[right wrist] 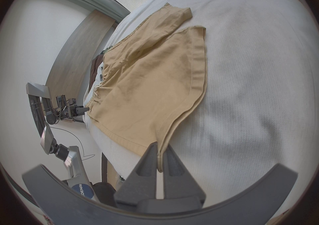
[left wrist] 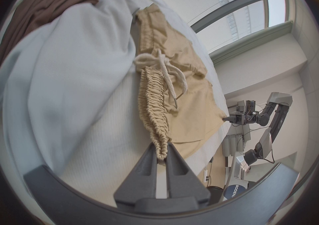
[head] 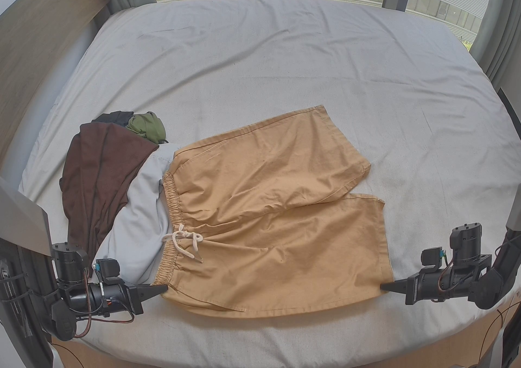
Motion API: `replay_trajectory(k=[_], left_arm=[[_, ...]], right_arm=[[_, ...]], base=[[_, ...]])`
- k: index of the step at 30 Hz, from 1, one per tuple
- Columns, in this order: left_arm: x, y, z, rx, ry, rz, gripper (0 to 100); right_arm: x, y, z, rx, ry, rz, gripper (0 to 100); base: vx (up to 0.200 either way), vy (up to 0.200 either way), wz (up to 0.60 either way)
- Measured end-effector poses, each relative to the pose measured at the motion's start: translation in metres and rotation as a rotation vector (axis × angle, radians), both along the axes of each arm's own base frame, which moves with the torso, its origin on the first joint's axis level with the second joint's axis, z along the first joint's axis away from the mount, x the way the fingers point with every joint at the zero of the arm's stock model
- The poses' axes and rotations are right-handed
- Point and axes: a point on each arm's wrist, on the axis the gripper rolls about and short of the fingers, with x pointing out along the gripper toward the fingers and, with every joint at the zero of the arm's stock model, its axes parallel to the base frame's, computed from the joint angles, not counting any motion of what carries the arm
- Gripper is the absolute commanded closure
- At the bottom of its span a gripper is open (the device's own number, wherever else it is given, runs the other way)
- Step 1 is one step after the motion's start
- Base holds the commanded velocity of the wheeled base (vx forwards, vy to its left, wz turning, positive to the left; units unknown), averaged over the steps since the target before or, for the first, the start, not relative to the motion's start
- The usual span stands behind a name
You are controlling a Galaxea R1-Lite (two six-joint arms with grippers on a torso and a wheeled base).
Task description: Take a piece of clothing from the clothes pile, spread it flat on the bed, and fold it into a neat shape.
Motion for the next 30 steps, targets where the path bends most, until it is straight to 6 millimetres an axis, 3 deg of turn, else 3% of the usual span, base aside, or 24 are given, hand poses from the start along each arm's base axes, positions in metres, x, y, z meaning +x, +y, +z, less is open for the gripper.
replay_trajectory(k=[13,30], left_arm=[[0.008,-0.008,0.026,-0.08,-0.071,0.015,100],[0.024,-0.01,0.055,-0.179,-0.151,0.073,100]], right_arm=[[0.025,0.005,0.037,0.107,-0.286,-0.04,100],[0.056,0.009,0.065,0.17,-0.405,-0.062,100]], base=[[0.0,0.0,0.0],[0.0,0.0,0.0]])
